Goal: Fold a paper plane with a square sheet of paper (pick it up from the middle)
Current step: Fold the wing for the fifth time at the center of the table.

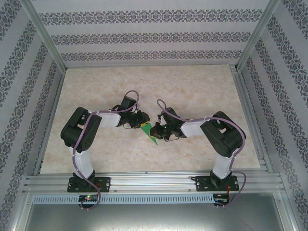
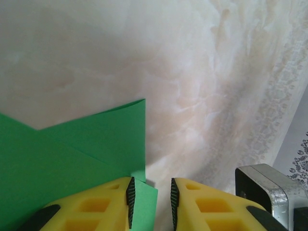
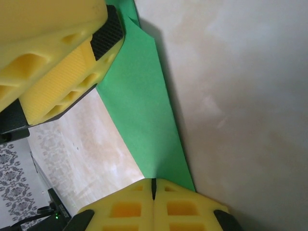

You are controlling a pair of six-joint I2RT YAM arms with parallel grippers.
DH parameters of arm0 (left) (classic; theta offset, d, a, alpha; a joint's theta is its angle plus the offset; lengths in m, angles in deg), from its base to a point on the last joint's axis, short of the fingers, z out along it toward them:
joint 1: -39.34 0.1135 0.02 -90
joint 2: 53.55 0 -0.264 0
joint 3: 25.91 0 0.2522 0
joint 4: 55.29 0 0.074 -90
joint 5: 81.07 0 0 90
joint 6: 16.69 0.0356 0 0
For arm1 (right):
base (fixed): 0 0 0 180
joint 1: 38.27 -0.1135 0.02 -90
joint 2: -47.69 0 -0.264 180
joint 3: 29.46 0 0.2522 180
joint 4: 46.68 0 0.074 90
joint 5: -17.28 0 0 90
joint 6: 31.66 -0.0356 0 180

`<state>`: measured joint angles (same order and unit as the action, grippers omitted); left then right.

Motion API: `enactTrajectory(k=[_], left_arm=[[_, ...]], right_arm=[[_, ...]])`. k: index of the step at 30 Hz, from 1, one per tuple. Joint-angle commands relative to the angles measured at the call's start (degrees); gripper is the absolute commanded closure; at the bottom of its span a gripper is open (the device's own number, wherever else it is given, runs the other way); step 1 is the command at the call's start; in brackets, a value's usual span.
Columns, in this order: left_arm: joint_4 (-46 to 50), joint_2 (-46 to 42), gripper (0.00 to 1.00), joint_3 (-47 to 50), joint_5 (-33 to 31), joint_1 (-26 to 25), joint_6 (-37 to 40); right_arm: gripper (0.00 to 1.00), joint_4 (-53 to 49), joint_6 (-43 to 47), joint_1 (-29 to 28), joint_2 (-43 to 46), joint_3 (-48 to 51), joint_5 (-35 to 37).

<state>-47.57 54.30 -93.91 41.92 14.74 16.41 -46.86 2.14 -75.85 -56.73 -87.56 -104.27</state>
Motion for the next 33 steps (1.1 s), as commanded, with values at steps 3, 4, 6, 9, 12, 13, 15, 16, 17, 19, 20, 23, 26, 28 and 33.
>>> enactTrajectory(k=[3,4,6,9,12,13,15,16,17,19,20,23,26,28,33], left_arm=[[4.35,-0.15,0.67,2.67,-2.57,3.8,5.15],[3.23,-0.32,0.66,3.12,-1.61,4.78,5.47],[1.47,-0.35,0.65,3.31,0.75,6.22,6.03],[1.73,-0.39,0.64,2.38,1.46,7.57,7.61],[1.76,0.06,0.64,2.0,1.74,8.87,8.34],[1.65,0.2,0.64,2.08,1.72,9.38,8.42],[1.84,0.31,0.64,2.06,2.07,10.5,8.98],[2.15,0.19,0.64,2.11,2.08,11.02,9.3],[2.54,0.25,0.64,2.11,2.1,11.57,9.67],[3.37,0.01,0.64,1.78,2.25,12.79,10.5],[3.85,-0.11,0.64,1.7,2.25,13.31,10.84],[5.31,-1.05,0.63,1.1,2.4,14.82,11.74],[6.3,-3.19,0.62,0.73,3.01,15.5,11.82],[7.27,-5.22,0.61,0.34,3.46,15.47,12.02],[9.13,-9.56,0.6,1.08,3.66,15.23,11.07]], right_arm=[[1.0,-5.85,2.33,0.02,-1.48,5.62,0.82],[1.0,-5.96,2.48,0.03,-1.49,6.03,0.79],[1.0,-6.33,2.69,0.05,-1.49,6.44,1.12],[1.0,-8.6,3.54,-0.02,-1.32,6.02,2.14],[1.0,-9.59,3.98,-0.01,-1.13,5.59,2.59],[1.0,-9.92,4.0,-0.01,-1.14,5.42,2.55],[1.0,-9.91,3.98,0.03,-1.05,5.31,2.55],[1.0,-9.82,3.83,-0.07,-0.97,5.31,2.5],[1.0,-9.68,3.74,-0.12,-0.96,5.23,2.4],[1.0,-9.15,3.4,-0.2,-1.01,5.16,2.03],[1.0,-8.87,3.17,-0.32,-1.11,5.14,2.04],[1.0,-7.79,2.36,-0.56,-1.39,5.18,1.76],[1.0,-6.72,1.23,-0.74,-1.65,5.32,2.02],[1.0,-5.97,0.09,-0.92,-1.57,5.57,2.74],[1.0,-4.47,-3.12,-1.32,-1.06,5.96,5.17]])
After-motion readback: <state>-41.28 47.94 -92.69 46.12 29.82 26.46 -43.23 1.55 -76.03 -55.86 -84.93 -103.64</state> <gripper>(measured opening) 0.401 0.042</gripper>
